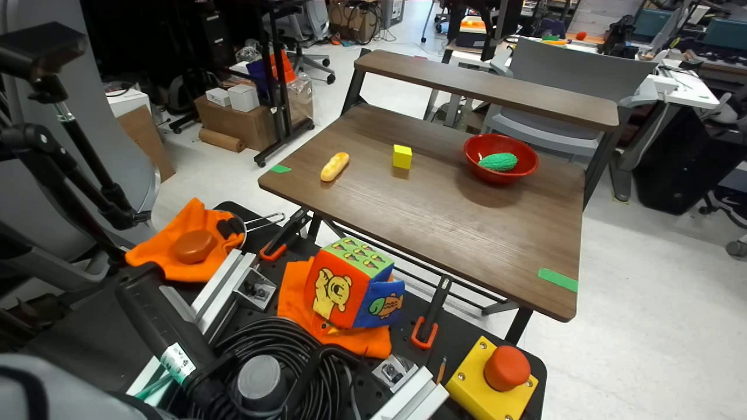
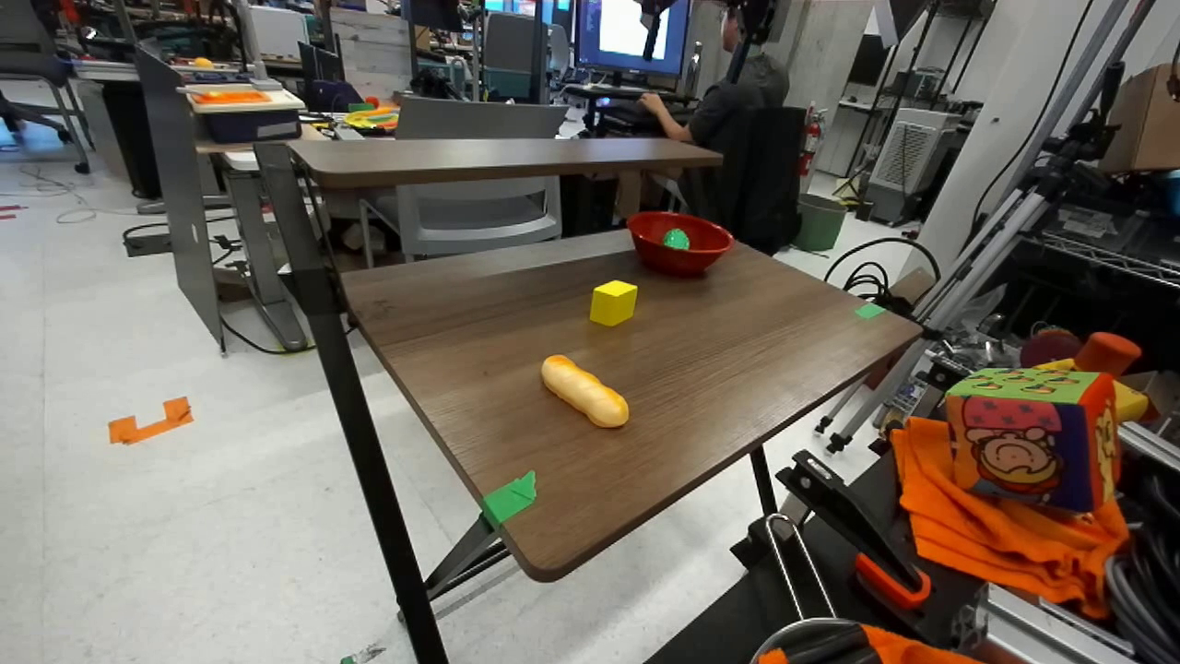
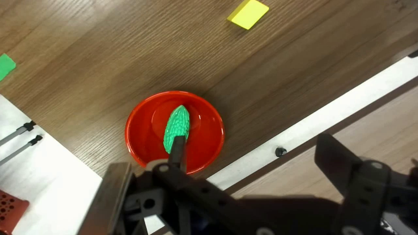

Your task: Remove the green object from the red bowl

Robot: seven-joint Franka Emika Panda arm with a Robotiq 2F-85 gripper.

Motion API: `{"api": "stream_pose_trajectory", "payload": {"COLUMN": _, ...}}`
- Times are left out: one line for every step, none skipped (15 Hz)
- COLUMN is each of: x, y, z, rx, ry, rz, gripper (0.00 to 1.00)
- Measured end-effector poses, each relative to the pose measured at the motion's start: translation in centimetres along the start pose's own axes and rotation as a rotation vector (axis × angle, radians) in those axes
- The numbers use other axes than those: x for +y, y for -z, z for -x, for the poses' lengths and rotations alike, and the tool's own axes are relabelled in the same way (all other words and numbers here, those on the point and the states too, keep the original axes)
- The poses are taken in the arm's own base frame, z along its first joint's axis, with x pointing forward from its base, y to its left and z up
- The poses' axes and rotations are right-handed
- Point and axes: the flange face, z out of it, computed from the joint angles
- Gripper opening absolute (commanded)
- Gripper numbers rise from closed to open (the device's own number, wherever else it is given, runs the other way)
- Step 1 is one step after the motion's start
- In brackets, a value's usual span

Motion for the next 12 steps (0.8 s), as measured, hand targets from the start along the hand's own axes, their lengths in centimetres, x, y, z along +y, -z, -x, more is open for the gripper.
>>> {"api": "stream_pose_trajectory", "payload": {"x": 0.2, "y": -1.0, "z": -1.1, "rx": -0.007, "ry": -0.021, "rz": -0.007, "gripper": 1.00}}
{"api": "stream_pose_trajectory", "payload": {"x": 0.4, "y": -2.2, "z": -2.2, "rx": -0.015, "ry": -0.044, "rz": -0.012, "gripper": 1.00}}
{"api": "stream_pose_trajectory", "payload": {"x": 0.5, "y": -3.4, "z": -3.2, "rx": -0.021, "ry": -0.061, "rz": -0.011, "gripper": 1.00}}
{"api": "stream_pose_trajectory", "payload": {"x": 0.7, "y": -4.5, "z": -4.1, "rx": -0.026, "ry": -0.073, "rz": -0.004, "gripper": 1.00}}
{"api": "stream_pose_trajectory", "payload": {"x": 0.9, "y": -5.7, "z": -5.0, "rx": -0.031, "ry": -0.087, "rz": 0.008, "gripper": 1.00}}
{"api": "stream_pose_trajectory", "payload": {"x": 1.1, "y": -6.8, "z": -5.8, "rx": -0.038, "ry": -0.101, "rz": 0.021, "gripper": 1.00}}
{"api": "stream_pose_trajectory", "payload": {"x": 1.4, "y": -8.0, "z": -6.5, "rx": -0.048, "ry": -0.115, "rz": 0.038, "gripper": 1.00}}
{"api": "stream_pose_trajectory", "payload": {"x": 1.6, "y": -9.0, "z": -7.2, "rx": -0.058, "ry": -0.129, "rz": 0.054, "gripper": 1.00}}
{"api": "stream_pose_trajectory", "payload": {"x": 1.9, "y": -10.0, "z": -7.8, "rx": -0.072, "ry": -0.139, "rz": 0.072, "gripper": 1.00}}
{"api": "stream_pose_trajectory", "payload": {"x": 2.1, "y": -11.1, "z": -8.3, "rx": -0.083, "ry": -0.147, "rz": 0.088, "gripper": 1.00}}
{"api": "stream_pose_trajectory", "payload": {"x": 2.4, "y": -12.1, "z": -8.8, "rx": -0.088, "ry": -0.154, "rz": 0.100, "gripper": 1.00}}
{"api": "stream_pose_trajectory", "payload": {"x": 2.6, "y": -13.0, "z": -9.4, "rx": -0.088, "ry": -0.162, "rz": 0.110, "gripper": 1.00}}
